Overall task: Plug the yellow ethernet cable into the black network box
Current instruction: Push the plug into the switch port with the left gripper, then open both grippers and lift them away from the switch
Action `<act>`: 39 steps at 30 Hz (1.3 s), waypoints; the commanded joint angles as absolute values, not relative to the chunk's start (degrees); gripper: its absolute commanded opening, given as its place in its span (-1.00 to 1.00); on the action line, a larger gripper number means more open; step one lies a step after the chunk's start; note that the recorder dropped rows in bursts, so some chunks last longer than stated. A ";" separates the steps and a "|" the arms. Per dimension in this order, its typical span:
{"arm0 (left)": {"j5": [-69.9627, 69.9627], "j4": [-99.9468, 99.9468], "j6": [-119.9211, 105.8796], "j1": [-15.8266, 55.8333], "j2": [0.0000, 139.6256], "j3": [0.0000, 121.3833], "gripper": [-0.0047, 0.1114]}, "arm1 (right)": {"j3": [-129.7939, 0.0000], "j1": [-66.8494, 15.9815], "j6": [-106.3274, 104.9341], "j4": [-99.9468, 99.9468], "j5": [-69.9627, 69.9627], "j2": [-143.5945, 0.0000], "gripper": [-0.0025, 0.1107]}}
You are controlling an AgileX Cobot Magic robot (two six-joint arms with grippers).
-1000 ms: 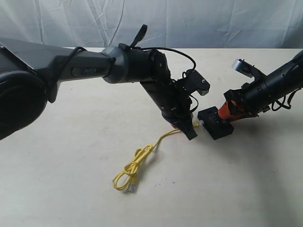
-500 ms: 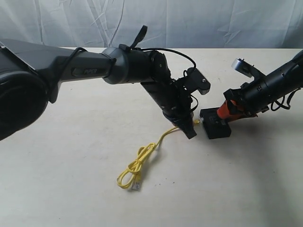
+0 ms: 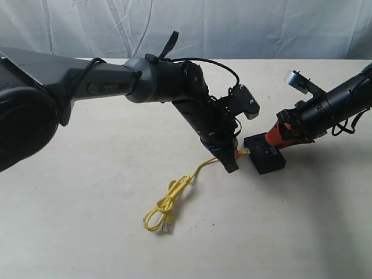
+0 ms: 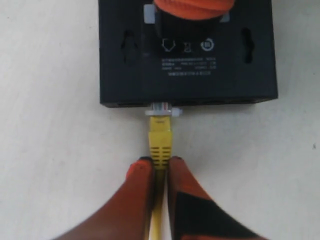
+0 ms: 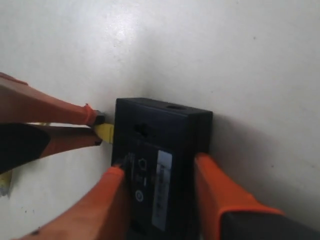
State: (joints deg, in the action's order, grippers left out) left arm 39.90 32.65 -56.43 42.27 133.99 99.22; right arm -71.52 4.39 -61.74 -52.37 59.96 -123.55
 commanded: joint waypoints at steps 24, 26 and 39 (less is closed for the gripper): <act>44.76 21.06 -38.66 37.73 126.94 99.09 -0.62 | -71.74 8.50 -51.71 -47.78 57.11 -116.08 -0.36; 45.91 17.37 -30.92 35.68 124.70 99.09 -0.89 | -71.74 9.67 -48.07 -47.78 59.08 -113.57 -0.70; 49.03 16.66 -15.64 25.71 101.74 88.16 -0.91 | -65.90 9.15 -40.00 -43.93 62.22 -92.61 -0.97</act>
